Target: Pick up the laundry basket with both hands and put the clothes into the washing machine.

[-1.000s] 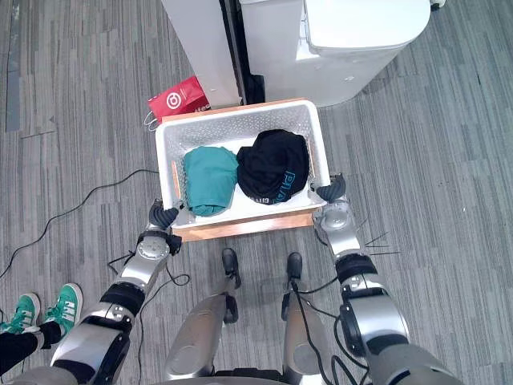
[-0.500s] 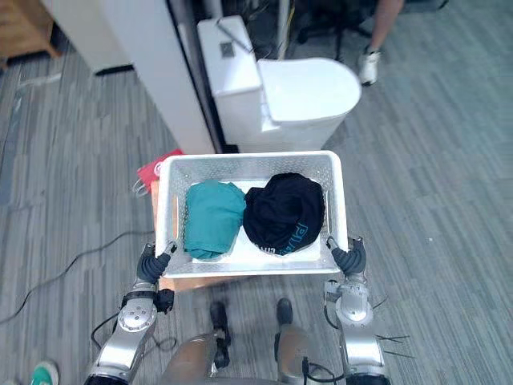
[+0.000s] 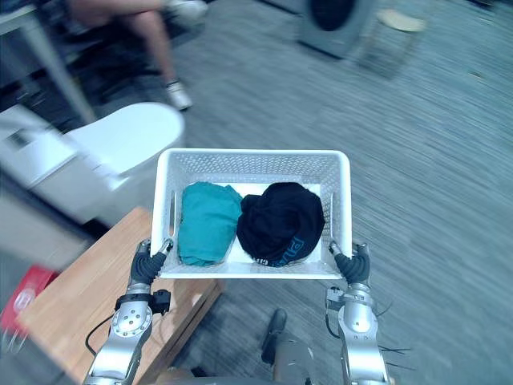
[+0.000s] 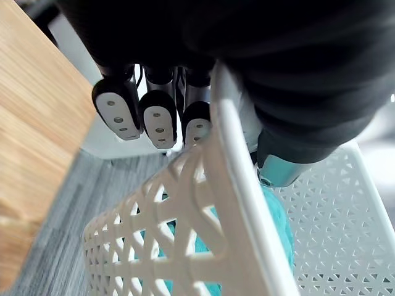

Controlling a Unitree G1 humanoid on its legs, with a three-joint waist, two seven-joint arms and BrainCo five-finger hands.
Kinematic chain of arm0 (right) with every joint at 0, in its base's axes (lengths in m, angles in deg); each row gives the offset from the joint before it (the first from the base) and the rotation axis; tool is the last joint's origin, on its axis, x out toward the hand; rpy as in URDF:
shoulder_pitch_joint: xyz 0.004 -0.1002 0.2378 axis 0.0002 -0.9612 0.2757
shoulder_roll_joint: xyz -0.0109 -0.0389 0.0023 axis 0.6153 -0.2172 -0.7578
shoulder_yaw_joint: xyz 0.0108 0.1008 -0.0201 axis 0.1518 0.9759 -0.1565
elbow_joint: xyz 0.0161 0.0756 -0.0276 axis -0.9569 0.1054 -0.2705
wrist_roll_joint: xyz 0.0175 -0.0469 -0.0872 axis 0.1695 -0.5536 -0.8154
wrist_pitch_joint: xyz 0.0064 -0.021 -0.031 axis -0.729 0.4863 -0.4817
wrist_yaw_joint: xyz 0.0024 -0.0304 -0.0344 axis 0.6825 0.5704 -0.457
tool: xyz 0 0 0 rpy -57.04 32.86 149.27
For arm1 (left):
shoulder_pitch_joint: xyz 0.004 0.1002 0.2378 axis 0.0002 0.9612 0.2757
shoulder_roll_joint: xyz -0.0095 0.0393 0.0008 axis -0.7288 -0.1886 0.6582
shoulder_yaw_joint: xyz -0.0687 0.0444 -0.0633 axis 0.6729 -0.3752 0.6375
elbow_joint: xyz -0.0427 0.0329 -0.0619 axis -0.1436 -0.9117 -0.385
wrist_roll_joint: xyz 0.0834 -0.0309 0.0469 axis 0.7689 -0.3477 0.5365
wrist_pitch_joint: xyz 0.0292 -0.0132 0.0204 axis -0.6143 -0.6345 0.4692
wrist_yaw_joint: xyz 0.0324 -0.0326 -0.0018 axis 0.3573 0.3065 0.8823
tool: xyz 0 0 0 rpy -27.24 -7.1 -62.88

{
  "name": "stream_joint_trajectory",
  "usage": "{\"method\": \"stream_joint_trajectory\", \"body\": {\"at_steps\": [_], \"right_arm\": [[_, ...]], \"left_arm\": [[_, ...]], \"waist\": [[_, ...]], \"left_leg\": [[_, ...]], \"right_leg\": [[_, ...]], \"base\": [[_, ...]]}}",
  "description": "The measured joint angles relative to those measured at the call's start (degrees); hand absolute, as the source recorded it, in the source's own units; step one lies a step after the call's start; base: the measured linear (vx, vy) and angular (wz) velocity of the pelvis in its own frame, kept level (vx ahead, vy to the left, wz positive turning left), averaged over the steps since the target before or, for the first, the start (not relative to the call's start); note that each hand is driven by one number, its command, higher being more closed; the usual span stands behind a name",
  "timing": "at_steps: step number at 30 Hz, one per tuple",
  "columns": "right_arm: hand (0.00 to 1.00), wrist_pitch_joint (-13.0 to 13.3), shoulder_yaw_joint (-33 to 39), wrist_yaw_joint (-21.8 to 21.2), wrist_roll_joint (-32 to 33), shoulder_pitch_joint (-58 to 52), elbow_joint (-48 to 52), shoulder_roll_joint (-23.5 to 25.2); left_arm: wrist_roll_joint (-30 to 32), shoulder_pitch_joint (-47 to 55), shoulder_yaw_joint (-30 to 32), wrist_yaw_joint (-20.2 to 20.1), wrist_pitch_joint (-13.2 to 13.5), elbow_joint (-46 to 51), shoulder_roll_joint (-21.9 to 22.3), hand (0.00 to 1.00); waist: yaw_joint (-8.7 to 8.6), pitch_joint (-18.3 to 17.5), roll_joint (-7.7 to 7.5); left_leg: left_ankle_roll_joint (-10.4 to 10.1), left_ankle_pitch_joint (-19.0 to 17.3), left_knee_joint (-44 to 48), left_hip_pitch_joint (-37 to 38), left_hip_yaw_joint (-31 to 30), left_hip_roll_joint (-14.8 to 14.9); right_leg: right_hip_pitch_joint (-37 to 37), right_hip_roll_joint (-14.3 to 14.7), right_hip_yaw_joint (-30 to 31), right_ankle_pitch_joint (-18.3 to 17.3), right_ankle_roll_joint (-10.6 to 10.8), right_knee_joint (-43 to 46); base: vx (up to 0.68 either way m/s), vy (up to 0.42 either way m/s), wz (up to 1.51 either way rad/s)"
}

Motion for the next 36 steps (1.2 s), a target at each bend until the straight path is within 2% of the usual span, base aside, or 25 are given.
{"method": "stream_joint_trajectory", "body": {"at_steps": [1, 2, 5, 8, 9, 10, 11, 12, 13, 15, 16, 18, 19, 20, 23, 25, 26, 28, 29, 30, 32, 33, 34, 35, 36], "right_arm": [[1.0, 0.0, -0.1, 0.0, 0.7, 0.1, 0.0, -1.4], [1.0, 0.0, -0.6, 0.0, 0.8, 0.3, 0.1, -2.6], [1.0, 0.0, -0.5, 0.0, 1.5, 0.0, 0.3, -3.8], [1.0, 0.0, -0.5, 0.0, 1.5, -0.2, 1.1, -4.4], [1.0, 0.0, -0.8, 0.0, 1.5, -0.3, 1.5, -5.2], [1.0, 0.0, -1.4, 0.0, 1.5, 0.1, 1.4, -5.7], [1.0, 0.0, -1.6, 0.1, 1.4, 0.2, 1.5, -5.3], [1.0, 0.0, -1.2, 0.2, 1.3, 0.3, 1.3, -4.5], [1.0, -0.3, -1.2, 0.1, 1.2, 0.3, 1.3, -4.4], [1.0, -0.5, -1.3, -0.1, 1.1, -0.3, 1.2, -3.1], [1.0, -0.5, -1.0, -0.4, 0.5, -0.3, 0.7, -2.6], [1.0, -0.7, -0.5, -1.3, -0.5, -0.7, -0.7, -1.5], [1.0, -0.7, -0.8, -1.5, -0.6, -0.7, -1.9, -0.9], [1.0, -0.7, -1.6, -1.9, -0.6, -0.8, -2.1, -0.7], [1.0, -0.5, -1.2, -2.1, -0.6, 0.0, -2.0, -0.4], [1.0, -0.4, -0.7, -2.3, -0.6, 0.2, -1.6, -0.4], [1.0, -0.4, -0.4, -2.2, -0.6, -0.2, -1.0, -0.2], [1.0, -0.4, 0.0, -2.2, -0.6, -1.1, -0.3, 0.1], [1.0, -0.6, 0.8, -2.2, -0.6, -1.4, -0.4, -1.2], [1.0, -0.9, 1.3, -2.3, -0.6, -1.2, -0.5, -1.3], [1.0, -1.1, 1.8, -2.3, -0.6, -2.0, 0.4, -1.1], [1.0, -1.1, 1.8, -2.3, -0.6, -2.9, 1.4, -1.1], [1.0, -1.2, 1.8, -2.1, -0.5, -4.4, 3.4, -1.0], [1.0, -1.3, 1.7, -1.6, -0.4, -5.3, 4.8, -0.9], [1.0, -1.4, 1.7, -1.2, -0.4, -6.1, 6.5, -0.6]], "left_arm": [[-0.1, 0.3, 0.2, 0.1, 0.0, -0.8, 0.5, 1.0], [-0.3, 0.5, -0.1, 0.1, 0.0, -1.2, 1.9, 1.0], [-0.3, 0.9, -0.2, 0.1, 0.0, -1.2, 3.6, 1.0], [-0.6, 0.9, 0.1, 0.1, 0.0, -0.9, 3.7, 1.0], [-0.6, 1.1, 0.7, 0.0, 0.0, -0.4, 4.4, 1.0], [-0.6, 1.8, 1.4, 0.0, 0.2, 0.0, 5.9, 1.0], [-0.7, 2.0, 2.0, 0.0, 0.2, 0.6, 5.9, 1.0], [-0.7, 2.0, 1.9, -0.2, 0.2, 1.1, 5.8, 1.0], [-0.7, 2.3, 2.1, -0.2, 0.2, 1.5, 6.3, 1.0], [-0.6, 3.1, 2.5, -0.3, 0.1, 1.7, 6.7, 1.0], [-0.6, 3.6, 2.7, -0.3, 0.0, 1.6, 6.5, 1.0], [-0.6, 3.9, 2.5, -0.3, -1.1, 1.5, 5.4, 1.0], [-0.6, 4.3, 1.9, -0.2, -1.2, 1.6, 4.8, 1.0], [-0.6, 4.7, 2.0, 0.0, -1.2, 1.9, 3.8, 1.0], [-0.6, 4.6, 2.0, 0.1, -1.2, 3.9, 3.3, 1.0], [-0.6, 3.9, 1.9, 0.0, -1.2, 3.9, 3.2, 1.0], [-0.5, 3.2, 1.5, 0.1, -1.2, 3.6, 2.7, 1.0], [-0.5, 2.8, 1.0, 0.1, -1.2, 3.3, 2.0, 1.0], [-0.3, 2.2, 0.5, 0.0, -1.3, 1.8, 4.0, 1.0], [-0.1, 2.0, 0.5, 0.0, -1.3, 1.7, 4.7, 1.0], [-0.1, 2.1, 0.5, 0.0, -1.3, 1.2, 5.7, 1.0], [-0.1, 2.1, 0.5, -0.1, -1.3, 1.3, 5.9, 1.0], [-0.2, 2.4, 0.6, -0.3, -1.3, 1.5, 6.6, 1.0], [-0.3, 3.2, 0.1, -0.5, -1.3, 2.2, 6.8, 1.0], [-0.4, 3.7, 0.0, -0.7, -1.3, 2.7, 6.7, 1.0]], "waist": [[0.44, 0.2, 1.54], [0.84, 0.2, 2.65], [1.52, 1.0, 1.8], [3.14, 1.9, 2.17], [3.84, 1.8, 3.14], [5.91, 1.9, 5.49], [6.4, 1.9, 5.2], [5.98, 2.3, 4.71], [5.94, 2.3, 4.12], [5.39, 2.3, 1.53], [5.24, 2.7, -0.57], [4.19, 2.7, -1.76], [3.54, 2.9, -1.73], [3.69, 3.0, -1.07], [3.35, 3.0, -0.16], [2.9, 3.3, 0.44], [1.89, 3.1, -0.11], [0.73, 2.8, -1.85], [0.76, 3.0, 1.89], [0.75, 3.0, 2.31], [0.65, 3.0, 2.55], [0.62, 3.3, 3.13], [0.91, 4.0, 4.14], [1.72, 4.1, 4.77], [2.7, 4.3, 4.51]], "left_leg": [[6.2, 6.2, 9.3, -4.3, -9.8, 2.7], [0.3, 4.5, 14.2, -9.5, -21.7, -0.7], [-4.1, 0.2, 10.4, -18.5, -34.6, -13.6], [-6.4, 0.0, -4.5, -22.4, -36.6, -18.6], [-9.9, 2.0, -17.9, -22.8, -37.1, -19.6], [-8.4, 7.9, -22.5, -22.3, -36.8, -17.7], [-8.5, 7.9, -21.1, -22.4, -36.0, -17.9], [-7.3, 5.7, -17.2, -23.8, -36.0, -18.5], [-6.3, 5.5, -17.3, -23.8, -35.7, -18.9], [-3.2, 4.7, -19.8, -21.9, -33.3, -22.5], [-2.0, 4.0, -21.8, -18.6, -32.4, -25.0], [-0.6, 2.3, -22.7, -14.7, -34.7, -28.6], [-0.3, 1.4, -24.5, -10.9, -36.1, -29.6], [0.0, 0.7, -26.9, -6.8, -37.9, -29.8], [-1.0, -0.8, -31.2, -2.3, -42.6, -28.4], [-1.6, -1.6, -33.7, 0.8, -44.3, -26.0], [-2.2, -1.5, -35.4, 2.7, -45.6, -25.8], [-5.1, -2.3, -36.3, 5.3, -46.7, -26.8], [-7.1, -4.9, -34.6, 8.9, -48.1, -23.0], [-8.1, -3.7, -32.6, 8.6, -48.4, -22.5], [-11.4, 3.7, -18.4, 5.6, -48.5, -21.0], [-11.5, 7.0, -11.3, 2.8, -48.3, -19.9], [-11.9, 14.9, 4.8, -4.1, -47.8, -16.0], [-10.2, 13.2, 18.5, -11.1, -45.8, -12.3], [-8.8, 10.8, 23.5, -15.2, -43.8, -11.0]], "right_leg": [[1.6, 3.8, 3.1, -0.1, -0.2, -1.4], [2.9, 5.7, 5.5, -0.1, -0.3, -2.7], [7.2, 6.7, 11.7, 0.0, -0.9, -7.1], [11.2, 7.2, 15.8, 0.1, -0.8, -11.9], [13.0, 8.4, 17.6, 0.3, 0.5, -15.6], [13.5, 10.6, 20.5, -0.8, 1.6, -13.8], [12.2, 10.4, 21.7, -1.1, 0.8, -8.2], [14.6, 9.3, 21.9, -6.0, 3.0, -8.8], [14.4, 8.6, 21.2, -6.5, 3.5, -8.5], [12.5, 4.4, 20.1, -11.8, 8.3, -1.0], [8.5, 1.0, 21.3, -13.7, 12.6, 11.8], [2.9, -3.3, 21.9, -9.5, 18.6, 30.9], [0.0, -5.1, 22.1, -6.3, 15.7, 39.6], [-2.3, -5.6, 21.0, -9.7, 10.4, 42.8], [-6.8, -4.1, 19.6, -12.3, 6.7, 33.7], [-9.4, -1.3, 21.7, -10.3, 7.4, 18.4], [-9.5, -0.6, 25.2, -4.5, 10.3, 3.7], [-8.8, -1.9, 28.9, 1.3, 11.8, -6.7], [-8.6, 0.8, 28.6, 6.8, 9.4, 0.3], [-8.9, 1.2, 28.4, 5.1, 8.5, 3.2], [-6.5, 2.4, 26.2, -2.4, 6.5, 9.8], [-4.5, 3.0, 25.8, -3.8, 6.0, 9.6], [0.0, 4.2, 24.6, -5.8, 4.7, 7.8], [4.4, 6.0, 23.8, -7.4, 3.6, 6.0], [8.2, 6.6, 23.8, -8.6, 2.6, 4.0]], "base": [[0.22, -0.117, -1.8], [0.24, -0.06, -1.75], [0.27, 0.087, -1.45], [0.23, 0.127, -1.27], [0.35, 0.153, -1.43], [0.41, 0.169, -1.45], [0.48, 0.148, -0.85], [0.31, 0.124, -0.19], [0.34, 0.16, 0.29], [0.34, 0.169, 0.42], [0.48, 0.146, 0.68], [0.52, 0.108, 0.85], [0.68, 0.052, 0.79], [0.69, 0.027, 0.73], [0.56, -0.075, 0.63], [0.61, -0.194, 0.67], [0.58, -0.229, 0.85], [0.63, -0.289, 0.7], [0.64, -0.273, 0.38], [0.61, -0.251, 0.16], [0.56, -0.282, 0.03], [0.56, -0.236, 0.2], [0.53, -0.134, 0.19], [0.63, -0.117, 0.12], [0.51, -0.077, 0.03]]}}
